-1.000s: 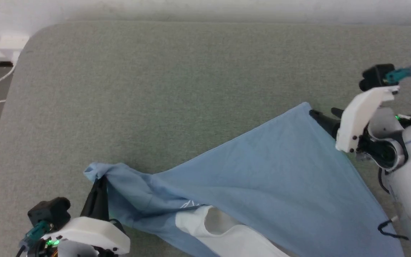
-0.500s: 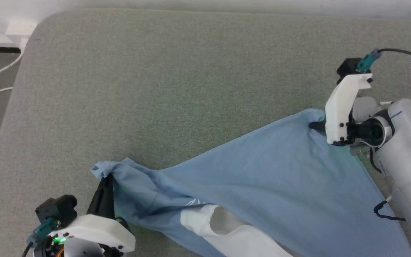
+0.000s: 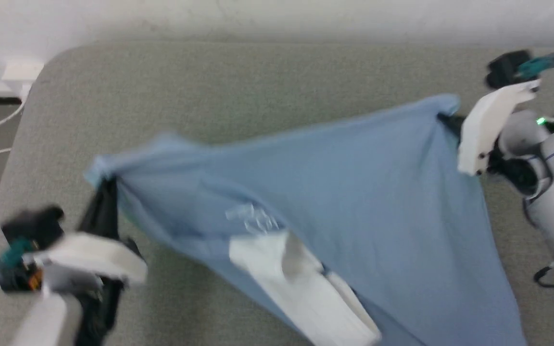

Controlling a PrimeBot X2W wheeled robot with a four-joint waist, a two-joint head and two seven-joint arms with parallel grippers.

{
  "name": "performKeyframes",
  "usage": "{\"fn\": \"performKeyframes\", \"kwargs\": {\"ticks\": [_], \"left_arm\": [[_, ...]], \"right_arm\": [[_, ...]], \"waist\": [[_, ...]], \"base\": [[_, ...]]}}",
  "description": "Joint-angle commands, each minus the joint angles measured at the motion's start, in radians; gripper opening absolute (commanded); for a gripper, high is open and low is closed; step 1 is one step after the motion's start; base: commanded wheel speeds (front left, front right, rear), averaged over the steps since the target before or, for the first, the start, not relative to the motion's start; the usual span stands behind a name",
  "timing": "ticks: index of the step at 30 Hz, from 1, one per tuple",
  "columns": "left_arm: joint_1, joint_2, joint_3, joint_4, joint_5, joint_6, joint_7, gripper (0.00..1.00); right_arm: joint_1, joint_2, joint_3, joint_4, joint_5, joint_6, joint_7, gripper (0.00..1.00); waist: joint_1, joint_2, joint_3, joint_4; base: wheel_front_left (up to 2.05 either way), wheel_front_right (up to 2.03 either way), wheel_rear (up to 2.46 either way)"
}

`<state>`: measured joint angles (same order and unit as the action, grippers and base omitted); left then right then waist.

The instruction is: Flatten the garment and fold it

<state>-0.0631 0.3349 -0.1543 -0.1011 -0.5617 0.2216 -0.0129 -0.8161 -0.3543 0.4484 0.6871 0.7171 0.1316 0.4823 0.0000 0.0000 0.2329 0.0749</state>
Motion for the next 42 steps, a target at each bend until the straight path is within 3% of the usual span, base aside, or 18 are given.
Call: {"fn": "performKeyframes", "kwargs": {"ticks": [1, 5, 9, 17, 24, 32, 42], "left_arm": [[-0.075, 0.029, 0.017, 0.008, 0.01, -0.014, 0.007, 0.0], [-0.289, 0.085, 0.022, 0.111, 0.023, -0.066, 0.031, 0.0], [-0.536, 0.107, -0.006, 0.3, 0.049, -0.124, 0.033, 0.0], [-0.974, 0.108, -0.04, 0.62, 0.128, -0.171, -0.066, 0.0], [-1.274, 0.09, -0.059, 0.779, 0.165, -0.198, -0.155, 0.0], [-1.378, 0.051, -0.087, 0.932, 0.173, -0.221, -0.195, 0.0], [-1.286, 0.014, -0.081, 1.085, 0.134, -0.258, -0.235, 0.0]], "right_arm": [[-0.022, -0.018, -0.011, 0.0, -0.012, -0.001, -0.037, 0.0], [-0.075, -0.044, -0.04, 0.039, -0.063, -0.001, -0.127, 0.0], [-0.161, -0.043, -0.057, 0.087, -0.097, -0.001, -0.2, 0.0], [-0.416, -0.028, -0.135, 0.169, -0.222, -0.001, -0.426, 0.0], [-0.628, -0.029, -0.17, 0.215, -0.312, -0.001, -0.565, 0.0], [-0.696, -0.001, -0.164, 0.297, -0.323, -0.001, -0.62, 0.0], [-0.587, 0.056, -0.072, 0.387, -0.263, -0.001, -0.658, 0.0]], "waist": [[0.0, 0.0, -0.037, -0.031], [0.0, 0.0, -0.068, -0.055], [0.0, 0.0, -0.076, -0.082], [0.0, 0.0, -0.02, -0.119], [0.0, 0.0, 0.065, -0.11], [0.0, 0.0, 0.166, -0.095], [0.0, 0.0, 0.211, -0.091]], "base": [[0.0, 0.0, 0.0], [0.0, 0.0, 0.0], [0.0, 0.0, 0.0], [0.0, 0.0, 0.0], [0.0, 0.0, 0.0], [0.0, 0.0, 0.0], [0.0, 0.0, 0.0]]}}
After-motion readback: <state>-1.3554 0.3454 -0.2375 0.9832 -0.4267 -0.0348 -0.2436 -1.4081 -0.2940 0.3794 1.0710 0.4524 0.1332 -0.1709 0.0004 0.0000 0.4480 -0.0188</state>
